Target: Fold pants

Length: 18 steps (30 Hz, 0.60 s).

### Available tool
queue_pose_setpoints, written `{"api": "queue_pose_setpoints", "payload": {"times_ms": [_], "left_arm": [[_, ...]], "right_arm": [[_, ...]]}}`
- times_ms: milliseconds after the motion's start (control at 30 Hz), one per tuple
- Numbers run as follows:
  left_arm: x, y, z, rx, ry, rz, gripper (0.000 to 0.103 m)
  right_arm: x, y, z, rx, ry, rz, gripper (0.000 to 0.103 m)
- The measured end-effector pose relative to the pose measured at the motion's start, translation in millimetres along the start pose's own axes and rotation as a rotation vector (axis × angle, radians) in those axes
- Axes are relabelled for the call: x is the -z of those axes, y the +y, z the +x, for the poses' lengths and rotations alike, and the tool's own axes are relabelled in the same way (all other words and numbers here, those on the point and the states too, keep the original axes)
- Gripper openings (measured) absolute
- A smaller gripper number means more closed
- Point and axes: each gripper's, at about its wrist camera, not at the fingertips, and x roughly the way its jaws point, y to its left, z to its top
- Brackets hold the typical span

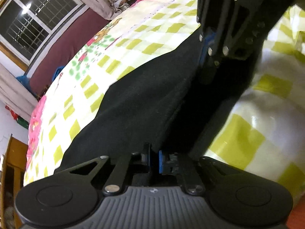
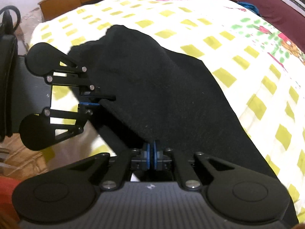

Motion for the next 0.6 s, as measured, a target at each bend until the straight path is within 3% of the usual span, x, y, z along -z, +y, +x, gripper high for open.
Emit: {"api": "queue_pose_setpoints", "payload": {"times_ms": [67, 100, 167, 200, 300, 433, 600], "left_arm": [[9.9, -10.2, 11.1, 0.006, 0.046, 0.019, 0.025], [15.2, -16.3, 18.1, -0.001, 0.064, 0.04, 0.025], [18.9, -19.9, 21.0, -0.021, 0.068, 0.052, 0.026], [18.2, -16.4, 16.8, -0.032, 0.061, 0.029, 0.031], [24.2, 3.9, 1.6, -0.047, 0.057, -0.047, 0.037], [41.0, 41.4, -14.7, -0.122, 0.061, -0.121, 0.04], [57.2, 90.0, 10.6, -0.251, 0.086, -0.221, 0.041]], "right_arm": [[8.3, 7.8, 9.9, -0.006, 0.032, -0.027, 0.006], [13.2, 10.3, 27.6, -0.015, 0.091, -0.041, 0.006], [21.4, 14.1, 53.8, -0.012, 0.147, -0.042, 0.008], [19.7, 18.4, 57.3, 0.0, 0.156, -0.076, 0.01], [6.5, 20.4, 39.8, 0.013, 0.136, -0.109, 0.011], [-13.5, 19.2, 13.6, -0.019, 0.092, -0.085, 0.014], [-57.3, 25.1, 27.0, -0.048, 0.0, -0.058, 0.016]]}}
